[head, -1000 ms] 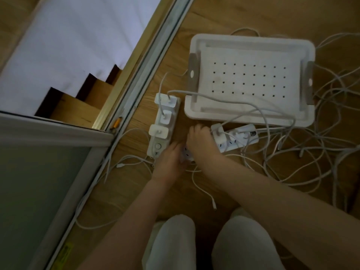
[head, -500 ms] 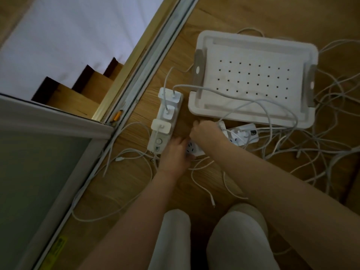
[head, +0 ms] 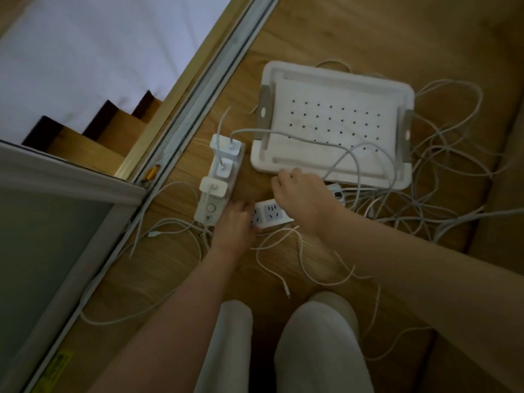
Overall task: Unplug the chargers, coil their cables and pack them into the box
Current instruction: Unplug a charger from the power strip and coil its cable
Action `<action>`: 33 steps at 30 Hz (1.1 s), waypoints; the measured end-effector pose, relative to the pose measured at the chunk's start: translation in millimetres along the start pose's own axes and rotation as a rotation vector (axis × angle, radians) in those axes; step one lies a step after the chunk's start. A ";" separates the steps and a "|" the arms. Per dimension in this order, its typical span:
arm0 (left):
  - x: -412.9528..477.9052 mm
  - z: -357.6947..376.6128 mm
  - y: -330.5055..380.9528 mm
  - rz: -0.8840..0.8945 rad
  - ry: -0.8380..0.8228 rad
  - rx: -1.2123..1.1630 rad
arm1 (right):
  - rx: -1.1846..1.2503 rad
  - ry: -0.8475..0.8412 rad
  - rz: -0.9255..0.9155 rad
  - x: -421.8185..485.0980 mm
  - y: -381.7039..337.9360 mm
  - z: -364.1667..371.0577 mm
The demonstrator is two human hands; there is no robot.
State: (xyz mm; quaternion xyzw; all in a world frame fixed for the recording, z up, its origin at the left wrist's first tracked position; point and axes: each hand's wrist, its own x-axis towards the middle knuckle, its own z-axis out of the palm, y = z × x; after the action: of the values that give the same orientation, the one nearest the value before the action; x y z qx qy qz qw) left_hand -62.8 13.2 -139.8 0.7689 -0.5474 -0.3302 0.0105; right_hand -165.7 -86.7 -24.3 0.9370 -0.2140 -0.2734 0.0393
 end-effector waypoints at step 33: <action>-177.8 -250.2 154.9 0.009 0.021 -1.671 | 0.841 0.608 0.380 -188.1 -15.5 -183.1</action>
State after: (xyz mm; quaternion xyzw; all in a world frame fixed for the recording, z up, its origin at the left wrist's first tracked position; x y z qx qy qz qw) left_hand -94.7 15.6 202.5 0.5087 -0.1250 -0.6203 0.5837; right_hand -205.7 -1.1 221.1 0.8535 -0.4491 0.1303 -0.2299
